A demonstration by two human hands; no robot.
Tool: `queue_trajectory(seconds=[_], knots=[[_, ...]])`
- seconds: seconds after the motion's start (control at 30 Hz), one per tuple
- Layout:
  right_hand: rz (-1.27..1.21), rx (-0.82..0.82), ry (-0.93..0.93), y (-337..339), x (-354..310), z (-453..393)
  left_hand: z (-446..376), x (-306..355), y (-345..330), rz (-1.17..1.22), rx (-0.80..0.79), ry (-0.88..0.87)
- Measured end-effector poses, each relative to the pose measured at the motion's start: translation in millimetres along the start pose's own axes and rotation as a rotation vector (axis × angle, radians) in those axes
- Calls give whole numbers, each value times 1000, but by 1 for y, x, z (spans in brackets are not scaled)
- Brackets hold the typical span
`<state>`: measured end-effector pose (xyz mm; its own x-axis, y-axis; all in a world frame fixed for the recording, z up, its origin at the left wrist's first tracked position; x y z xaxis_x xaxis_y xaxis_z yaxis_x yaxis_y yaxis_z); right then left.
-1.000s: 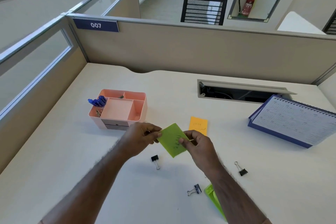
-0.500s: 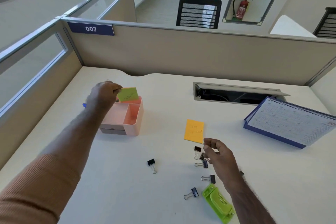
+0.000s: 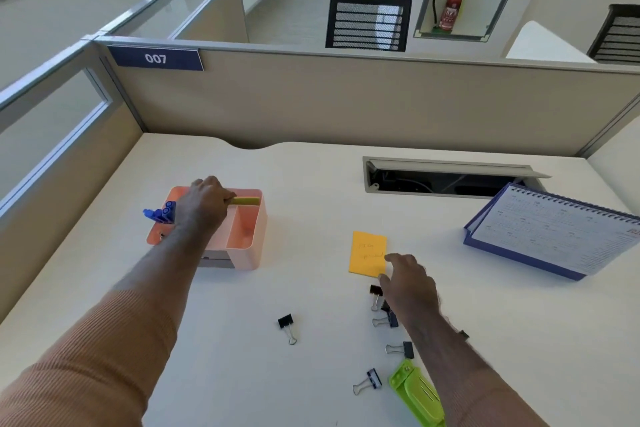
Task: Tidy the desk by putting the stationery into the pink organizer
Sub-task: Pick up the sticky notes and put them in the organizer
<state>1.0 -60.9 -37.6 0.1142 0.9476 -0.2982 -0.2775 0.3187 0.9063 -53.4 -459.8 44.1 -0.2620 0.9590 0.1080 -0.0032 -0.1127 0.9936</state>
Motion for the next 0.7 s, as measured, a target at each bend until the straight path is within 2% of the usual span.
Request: queue_trajectory(seconds=[0.1, 0.33, 0.5, 0.7], knots=[[40, -72, -50, -15, -8, -17, -3, 1, -4, 3, -20, 7], [108, -21, -208, -22, -22, -34, 0, 1, 2, 153, 29, 5], [-1, -91, -349, -29, -13, -45, 9, 3, 15, 217, 107, -6], [-236, -29, -315, -34, -10, -46, 26, 16, 27, 298, 166, -80]])
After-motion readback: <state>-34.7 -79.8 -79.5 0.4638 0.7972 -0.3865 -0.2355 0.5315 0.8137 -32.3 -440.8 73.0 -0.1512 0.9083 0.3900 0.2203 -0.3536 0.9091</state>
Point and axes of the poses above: each hand's wrist, its own z-axis away from the middle knuckle, its own y-axis out of the back of the hand, x = y × z, the point moved 9 cm from there along -z, towards the middle knuckle, and after that the axes turned 5 degrees about -x, right-handed, at the moved point
